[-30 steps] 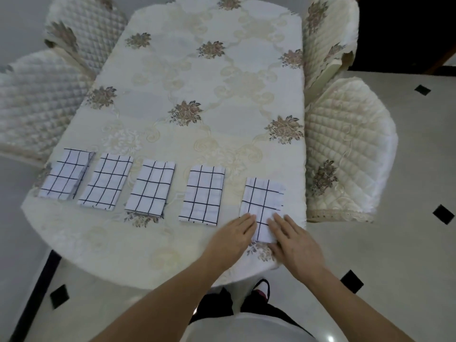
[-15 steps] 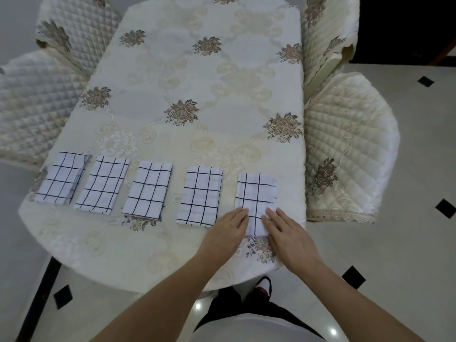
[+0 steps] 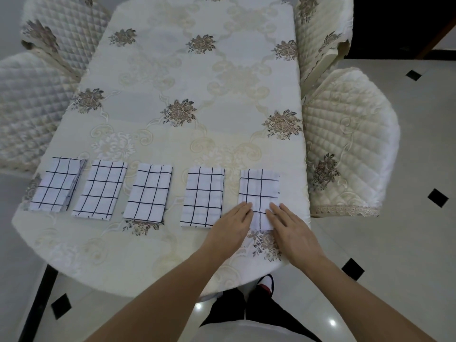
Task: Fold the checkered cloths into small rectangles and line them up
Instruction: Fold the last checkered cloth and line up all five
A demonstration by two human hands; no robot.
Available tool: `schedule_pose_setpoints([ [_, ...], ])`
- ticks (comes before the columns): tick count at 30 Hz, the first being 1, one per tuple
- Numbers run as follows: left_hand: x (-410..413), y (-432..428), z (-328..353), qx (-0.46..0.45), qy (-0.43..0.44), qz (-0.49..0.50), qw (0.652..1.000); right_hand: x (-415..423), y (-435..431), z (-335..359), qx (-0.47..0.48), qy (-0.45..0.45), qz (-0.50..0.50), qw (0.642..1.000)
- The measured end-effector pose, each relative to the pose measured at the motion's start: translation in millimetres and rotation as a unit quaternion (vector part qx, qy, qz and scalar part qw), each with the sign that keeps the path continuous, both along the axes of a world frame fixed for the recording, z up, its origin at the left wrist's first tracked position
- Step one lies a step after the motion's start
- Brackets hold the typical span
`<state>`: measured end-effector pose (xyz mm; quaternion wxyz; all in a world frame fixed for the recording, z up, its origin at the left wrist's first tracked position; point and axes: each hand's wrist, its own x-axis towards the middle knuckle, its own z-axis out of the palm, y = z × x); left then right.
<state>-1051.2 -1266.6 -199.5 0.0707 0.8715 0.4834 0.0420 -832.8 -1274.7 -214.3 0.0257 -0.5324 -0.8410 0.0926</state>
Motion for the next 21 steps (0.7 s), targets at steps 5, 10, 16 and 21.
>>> schedule_pose_setpoints([
  [5,-1.9,-3.8,-3.6,-0.008,-0.005,0.005,1.000,-1.2,-6.0,3.5,-0.001,-0.002,-0.007,1.000],
  [10,-1.6,-6.9,-5.6,-0.008,-0.013,0.009,1.000,-9.1,-13.3,5.4,-0.002,0.007,-0.040,0.999],
  [16,-2.4,-7.1,-5.6,-0.004,-0.020,0.003,1.000,-6.0,-11.6,7.6,-0.031,0.070,-0.044,0.996],
  [21,-2.9,-0.2,20.1,0.042,-0.021,0.022,0.999,-2.5,-2.7,33.0,-0.078,0.115,-0.094,0.986],
])
